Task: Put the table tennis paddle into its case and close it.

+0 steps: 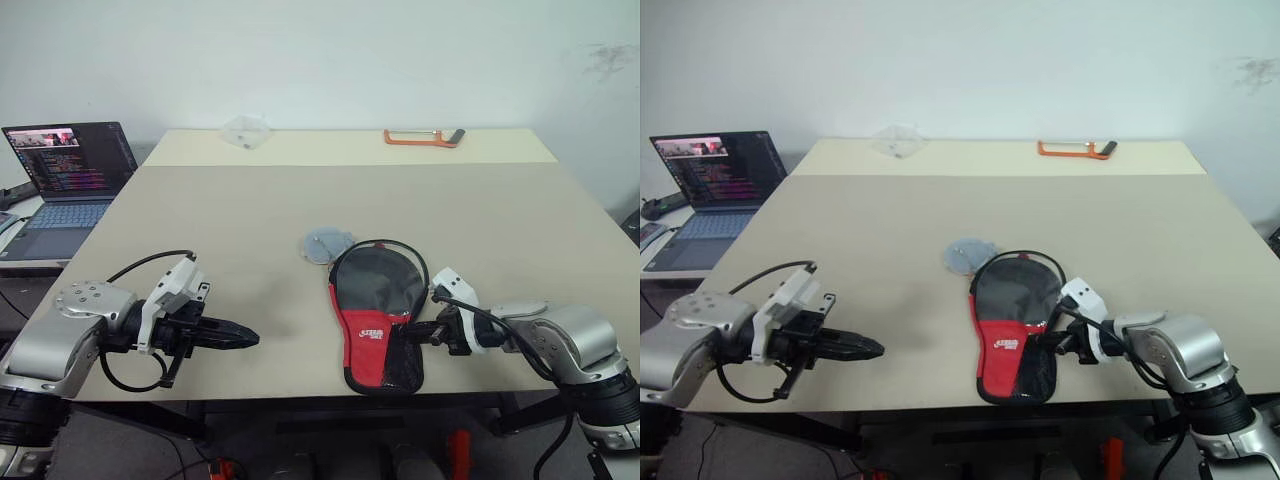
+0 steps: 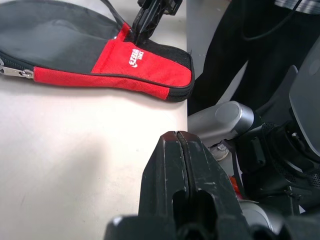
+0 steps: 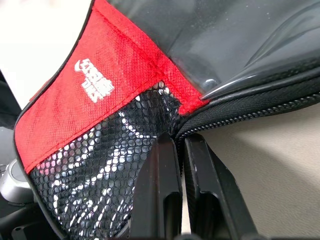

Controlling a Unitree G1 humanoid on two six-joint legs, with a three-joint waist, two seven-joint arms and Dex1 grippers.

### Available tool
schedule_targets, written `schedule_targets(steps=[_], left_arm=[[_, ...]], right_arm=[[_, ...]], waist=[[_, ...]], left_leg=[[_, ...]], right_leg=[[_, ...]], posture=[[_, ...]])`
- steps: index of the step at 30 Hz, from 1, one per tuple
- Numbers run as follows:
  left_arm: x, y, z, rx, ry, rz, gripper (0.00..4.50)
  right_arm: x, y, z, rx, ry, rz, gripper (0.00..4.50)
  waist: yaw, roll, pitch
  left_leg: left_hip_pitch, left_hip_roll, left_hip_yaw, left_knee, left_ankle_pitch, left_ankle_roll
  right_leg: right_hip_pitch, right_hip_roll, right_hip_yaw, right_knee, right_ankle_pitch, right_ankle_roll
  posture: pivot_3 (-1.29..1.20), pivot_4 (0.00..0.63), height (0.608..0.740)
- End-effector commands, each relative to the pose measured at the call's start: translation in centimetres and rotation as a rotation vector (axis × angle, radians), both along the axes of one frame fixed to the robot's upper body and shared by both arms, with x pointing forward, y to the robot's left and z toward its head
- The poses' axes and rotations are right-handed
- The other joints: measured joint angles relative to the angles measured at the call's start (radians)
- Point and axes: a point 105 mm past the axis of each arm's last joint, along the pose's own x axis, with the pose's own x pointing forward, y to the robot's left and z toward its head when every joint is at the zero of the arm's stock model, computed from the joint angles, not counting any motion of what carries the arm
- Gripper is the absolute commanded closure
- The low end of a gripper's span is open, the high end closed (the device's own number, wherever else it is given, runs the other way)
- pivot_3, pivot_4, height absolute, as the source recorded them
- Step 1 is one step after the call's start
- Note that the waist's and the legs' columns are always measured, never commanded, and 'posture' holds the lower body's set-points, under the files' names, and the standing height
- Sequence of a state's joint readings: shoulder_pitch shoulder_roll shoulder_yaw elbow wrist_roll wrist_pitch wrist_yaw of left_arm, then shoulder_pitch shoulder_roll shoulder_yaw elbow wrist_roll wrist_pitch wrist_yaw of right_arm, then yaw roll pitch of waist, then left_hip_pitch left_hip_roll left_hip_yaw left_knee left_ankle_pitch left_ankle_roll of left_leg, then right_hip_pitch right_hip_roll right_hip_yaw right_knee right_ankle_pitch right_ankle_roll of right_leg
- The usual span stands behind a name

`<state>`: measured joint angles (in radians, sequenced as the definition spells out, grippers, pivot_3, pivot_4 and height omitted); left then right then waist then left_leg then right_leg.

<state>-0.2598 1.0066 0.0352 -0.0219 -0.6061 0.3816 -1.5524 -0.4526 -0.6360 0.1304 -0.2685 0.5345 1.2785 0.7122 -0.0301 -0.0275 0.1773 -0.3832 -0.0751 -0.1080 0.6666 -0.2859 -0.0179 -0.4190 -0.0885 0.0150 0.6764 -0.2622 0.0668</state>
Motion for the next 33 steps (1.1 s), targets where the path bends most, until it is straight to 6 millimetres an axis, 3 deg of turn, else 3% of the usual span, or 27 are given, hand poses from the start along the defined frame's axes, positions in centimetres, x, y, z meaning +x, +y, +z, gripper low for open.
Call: schedule_targets(steps=[1,3,4,7,11,16,18,21,24,27,30,33], left_arm=[[-0.5,0.2,0.2,-0.009,-0.013,-0.043,4.5],[-0.3,0.2,0.2,-0.012,-0.013,-0.032,4.5],[-0.3,0.2,0.2,-0.013,-0.01,-0.023,4.5],[0.0,-0.2,0.4,-0.02,-0.007,-0.002,4.5],[0.2,-0.8,0.7,-0.036,-0.011,0.018,4.5],[0.8,-2.1,1.6,-0.053,-0.032,0.043,4.5],[1.4,-2.3,1.8,-0.056,-0.039,0.079,4.5],[2.6,-2.3,2.0,-0.048,-0.027,0.148,4.5],[5.7,-2.2,2.5,-0.054,-0.056,0.302,4.5],[7.5,-2.1,3.0,-0.067,-0.12,0.377,4.5],[9.7,-1.5,3.4,-0.06,-0.214,0.479,3.84],[10.9,-1.1,3.4,-0.045,-0.252,0.52,2.82]], right_arm=[[1.0,-1.0,1.1,-0.006,-0.058,-0.081,4.48],[0.7,-1.4,1.7,0.002,-0.072,-0.11,4.48],[0.5,-1.8,2.1,0.006,-0.08,-0.127,3.96],[-0.4,-2.9,3.0,-0.004,-0.106,-0.157,3.23],[-1.2,-3.9,4.1,-0.047,-0.156,-0.161,1.83],[-1.7,-2.6,6.4,-0.018,-0.258,-0.041,0.05],[-1.6,-0.9,8.5,0.083,-0.342,0.031,0.01],[-0.7,1.5,10.1,0.169,-0.431,0.092,0.01],[2.7,5.2,8.5,0.216,-0.462,0.065,0.01],[4.0,6.6,6.6,0.18,-0.478,0.057,0.01],[5.0,7.5,4.0,0.128,-0.48,0.016,0.0],[4.9,7.8,2.6,0.102,-0.472,-0.002,0.0]], waist=[[0.0,0.0,0.0],[0.0,0.0,0.0],[0.0,0.0,0.0],[0.004,0.0,0.0],[0.002,0.0,0.0],[-0.003,0.0,0.0],[-0.005,0.0,0.0],[-0.006,0.0,0.0],[-0.005,-0.001,0.0],[-0.002,-0.001,0.0],[0.001,-0.002,0.0],[-0.002,-0.002,0.0]], left_leg=[[0.0,0.0,0.0,0.0,0.0,0.0],[0.0,0.0,0.0,0.0,0.0,0.0],[0.0,0.0,0.0,0.0,0.0,0.0],[-0.001,0.0,-0.001,0.0,0.0,0.0],[-0.001,0.0,0.0,-0.001,0.0,0.0],[0.0,0.001,0.0,-0.002,0.0,0.0],[0.001,0.001,0.001,-0.002,0.0,0.0],[0.001,0.001,0.001,-0.001,0.0,0.0],[0.003,0.001,0.0,-0.001,0.0,0.0],[0.004,0.0,0.0,-0.001,0.0,0.0],[0.0,-0.001,0.001,0.0,0.003,-0.004],[-0.003,-0.001,0.001,0.0,0.003,-0.005]], right_leg=[[0.0,0.0,0.0,0.0,0.0,0.0],[0.0,0.0,0.0,0.0,0.0,0.0],[0.0,0.0,0.0,0.0,0.0,0.0],[0.0,0.0,-0.001,0.0,0.0,0.0],[0.0,0.0,-0.001,-0.001,0.0,0.0],[0.0,0.0,0.0,-0.001,0.0,0.0],[0.0,0.0,0.0,-0.001,0.0,0.0],[0.0,0.001,0.0,0.0,0.0,0.0],[0.002,0.001,0.0,0.001,0.0,0.0],[0.003,0.001,0.0,0.001,0.0,0.0],[-0.001,0.0,0.0,0.0,0.0,0.0],[-0.004,0.0,0.0,-0.002,0.0,0.0]], posture=[[0.0,0.15,0.74],[0.0,0.15,0.74],[0.0,0.15,0.74],[0.0,0.15,0.74],[0.0,0.15,0.74],[0.0,0.15,0.74],[0.0,0.15,0.74],[0.0,0.15,0.74],[0.0,0.15,0.74],[0.0,0.15,0.74],[0.0,0.15,0.74],[0.0,0.15,0.74]])
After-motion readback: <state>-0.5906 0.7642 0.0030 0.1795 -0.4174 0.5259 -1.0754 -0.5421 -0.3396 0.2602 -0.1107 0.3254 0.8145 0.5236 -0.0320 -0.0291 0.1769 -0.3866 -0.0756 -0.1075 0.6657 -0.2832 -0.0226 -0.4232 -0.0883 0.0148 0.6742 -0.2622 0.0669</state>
